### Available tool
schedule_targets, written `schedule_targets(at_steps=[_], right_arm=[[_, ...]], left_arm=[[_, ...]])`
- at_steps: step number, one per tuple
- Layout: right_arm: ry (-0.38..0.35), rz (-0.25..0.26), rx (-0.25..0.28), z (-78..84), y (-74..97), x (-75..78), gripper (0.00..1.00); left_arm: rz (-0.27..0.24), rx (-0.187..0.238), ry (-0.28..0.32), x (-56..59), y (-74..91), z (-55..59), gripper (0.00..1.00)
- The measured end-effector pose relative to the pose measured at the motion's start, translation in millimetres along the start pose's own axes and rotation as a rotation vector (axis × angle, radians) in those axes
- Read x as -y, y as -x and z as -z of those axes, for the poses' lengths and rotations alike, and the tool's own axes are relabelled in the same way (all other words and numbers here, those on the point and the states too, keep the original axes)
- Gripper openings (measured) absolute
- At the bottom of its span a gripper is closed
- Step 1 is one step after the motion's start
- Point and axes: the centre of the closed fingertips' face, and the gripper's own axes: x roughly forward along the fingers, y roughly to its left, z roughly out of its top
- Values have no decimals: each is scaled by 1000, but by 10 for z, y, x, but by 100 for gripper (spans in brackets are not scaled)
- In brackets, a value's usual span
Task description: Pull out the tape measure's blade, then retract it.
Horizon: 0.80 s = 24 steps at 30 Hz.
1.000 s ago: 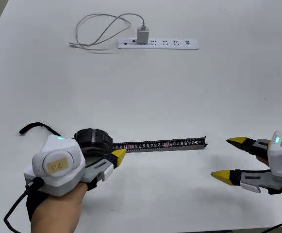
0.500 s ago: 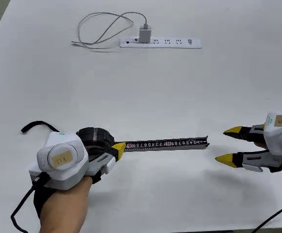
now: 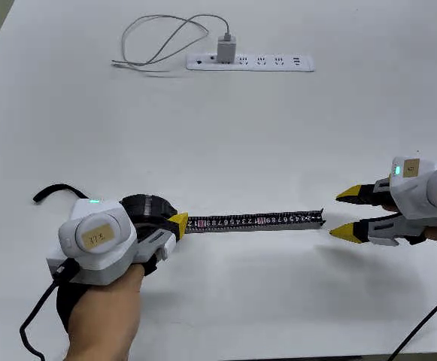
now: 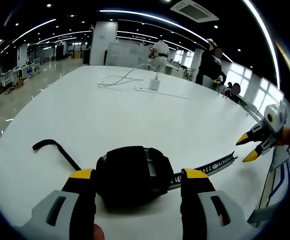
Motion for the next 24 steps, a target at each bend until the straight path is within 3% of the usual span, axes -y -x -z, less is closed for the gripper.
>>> schedule_targets(at_steps=[24], right_arm=[[104, -98, -103, 20, -204, 35, 30]], left_arm=[[-13, -17, 7, -48, -22, 25, 59]])
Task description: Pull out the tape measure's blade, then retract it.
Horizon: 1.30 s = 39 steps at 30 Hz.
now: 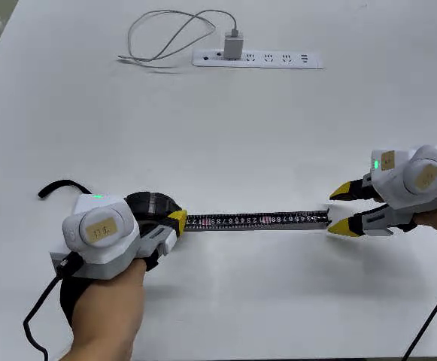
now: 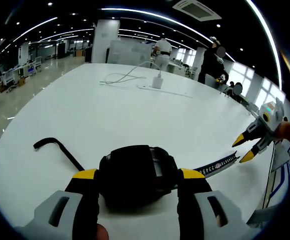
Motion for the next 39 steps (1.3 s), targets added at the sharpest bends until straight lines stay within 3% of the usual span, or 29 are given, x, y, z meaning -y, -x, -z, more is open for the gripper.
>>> schedule_targets(at_steps=[19, 29, 39], right_arm=[[51, -80, -51, 10, -128, -60, 19], [95, -83, -50, -3, -140, -85, 12], [106, -70, -76, 5, -153, -69, 12]], left_arm=[[10, -12, 0, -3, -7, 10, 59], [14, -14, 1, -1, -6, 12, 59], [20, -22, -7, -3, -11, 12, 58]])
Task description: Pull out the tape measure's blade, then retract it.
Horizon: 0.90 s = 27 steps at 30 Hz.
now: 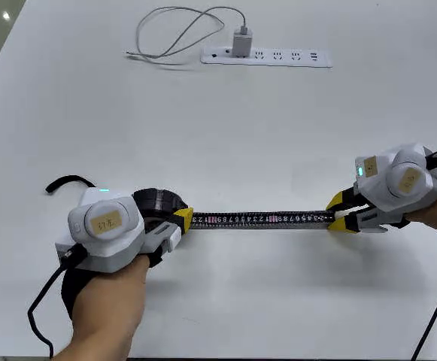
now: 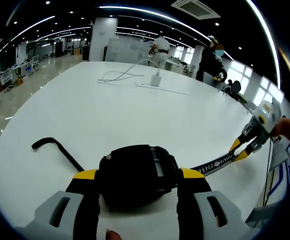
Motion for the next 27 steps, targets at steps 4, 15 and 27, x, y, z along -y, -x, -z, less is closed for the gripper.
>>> schedule_targets(at_steps=[4, 15, 27], right_arm=[[5, -1, -7, 0, 1, -3, 12], [9, -1, -11, 1, 0, -3, 11], [18, 1, 16, -134, 23, -6, 11]], left_arm=[[-1, -11, 0, -2, -3, 2, 58], [0, -29, 0, -13, -5, 16, 56], [10, -33, 21, -9, 8, 19, 56]])
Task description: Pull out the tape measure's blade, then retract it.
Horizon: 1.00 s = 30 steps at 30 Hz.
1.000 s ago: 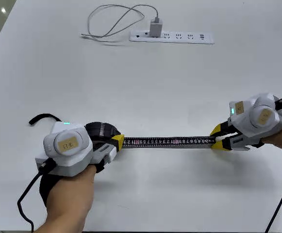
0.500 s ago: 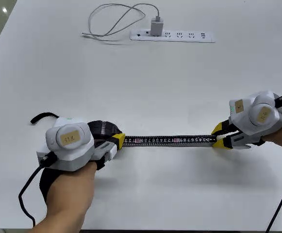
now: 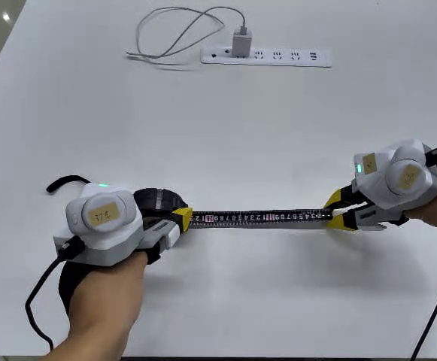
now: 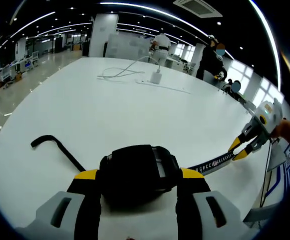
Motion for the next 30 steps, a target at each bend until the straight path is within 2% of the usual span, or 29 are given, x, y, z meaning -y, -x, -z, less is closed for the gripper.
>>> schedule_targets(at_steps=[30], right_arm=[[-9, -26, 78, -442, -195, -10, 11]], left_arm=[[24, -2, 18, -8, 0, -2, 56]])
